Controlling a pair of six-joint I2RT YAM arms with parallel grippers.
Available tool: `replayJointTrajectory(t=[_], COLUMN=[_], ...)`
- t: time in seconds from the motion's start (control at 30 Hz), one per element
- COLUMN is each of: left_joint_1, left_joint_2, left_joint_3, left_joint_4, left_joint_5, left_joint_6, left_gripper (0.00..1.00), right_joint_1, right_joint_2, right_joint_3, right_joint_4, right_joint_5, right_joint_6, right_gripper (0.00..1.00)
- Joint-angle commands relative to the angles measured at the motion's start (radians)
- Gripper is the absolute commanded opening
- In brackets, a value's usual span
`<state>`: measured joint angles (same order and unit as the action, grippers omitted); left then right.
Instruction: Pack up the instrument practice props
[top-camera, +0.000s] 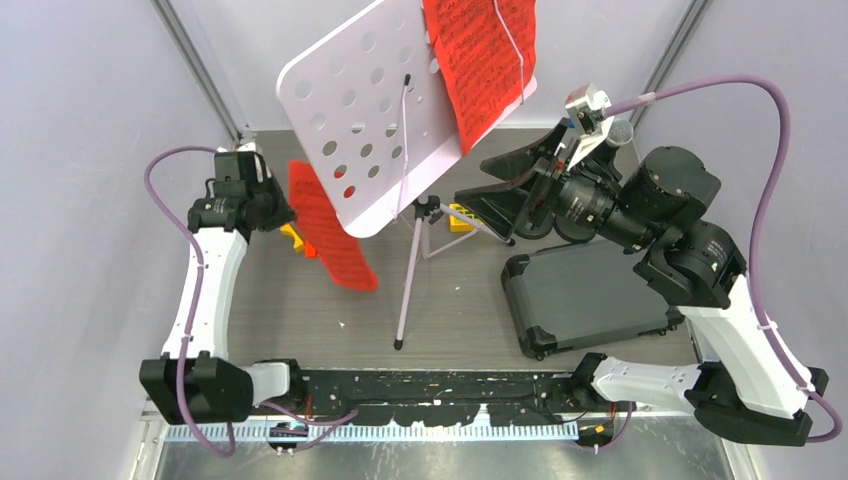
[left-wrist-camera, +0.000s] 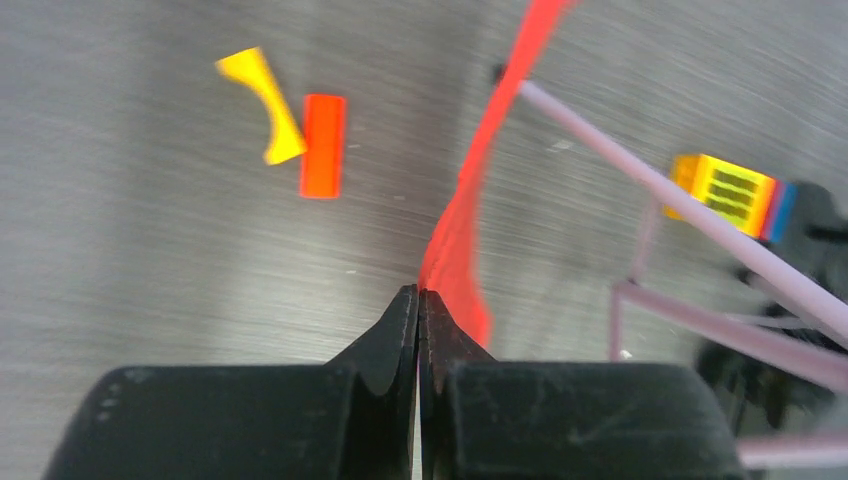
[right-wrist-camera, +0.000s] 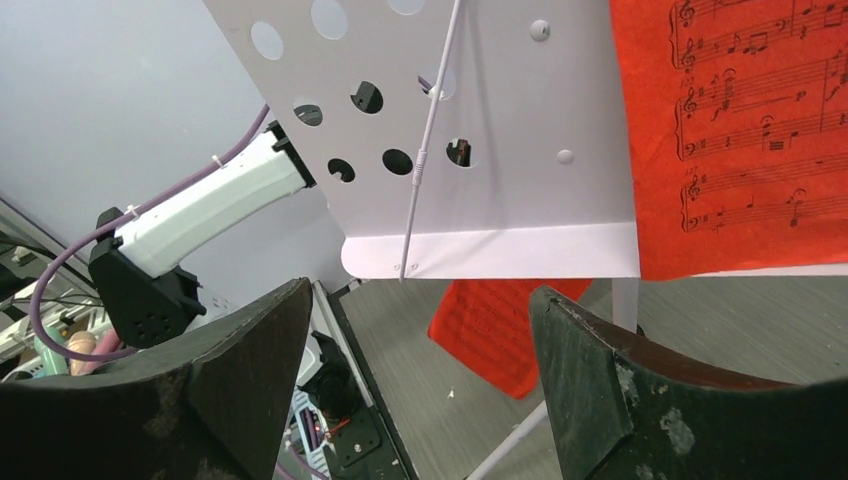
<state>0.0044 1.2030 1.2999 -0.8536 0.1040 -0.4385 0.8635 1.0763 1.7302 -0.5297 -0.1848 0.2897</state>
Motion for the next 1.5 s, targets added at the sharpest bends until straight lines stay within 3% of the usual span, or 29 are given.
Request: replayJointTrajectory(t=[0.0,0.27,0.63,0.73,0.8,0.9,0.97,1.2,1.47], left_joint_1=[0.077,0.09,0.119,0.127,0.13,0.134,0.138,0.138,0.135], left_joint_2=[0.051,0.183,0.133,0.14,0.134,0.106,0.071,-0.121,-0.421], left_joint_3=[-0.076,-0.211,-0.266,-0.271,-0.274,-0.258,-0.238,-0.141,0.069], left_joint_4=[0.045,0.111,0.121,0.115,0.11,0.094,0.075,-0.003,-0.036], left_joint_5=[-0.145,-0.261,-0.428,-0.421,-0.417,-0.422,-0.428,-0.429,-0.334], left_joint_6=[0.002,-0.025,-0.031,-0.024,-0.023,-0.022,-0.019,0.0,0.098], left_gripper=[0.0,0.0,0.01,0.34,0.64,0.84,0.88,0.89,0.91], right_joint_1=[-0.001,0.0,0.0,0.0,0.0,0.0,0.0,0.0,0.0], right_joint_2=[-0.023,-0.02,-0.033,-0.031,-0.031,-0.038,-0.044,-0.059,-0.088], right_joint_3=[-0.018,-0.034,-0.054,-0.053,-0.05,-0.044,-0.04,-0.026,-0.029], right_joint_4=[0.018,0.003,-0.013,-0.016,-0.021,-0.034,-0.044,-0.102,-0.173], right_joint_5=[0.027,0.03,0.051,0.051,0.055,0.067,0.081,0.128,0.265], right_joint_6=[-0.01,-0.011,-0.02,-0.018,-0.019,-0.024,-0.031,-0.081,-0.131], right_gripper=[0.85,0.85,0.85,0.85,0.85,0.85,0.85,0.85,0.86])
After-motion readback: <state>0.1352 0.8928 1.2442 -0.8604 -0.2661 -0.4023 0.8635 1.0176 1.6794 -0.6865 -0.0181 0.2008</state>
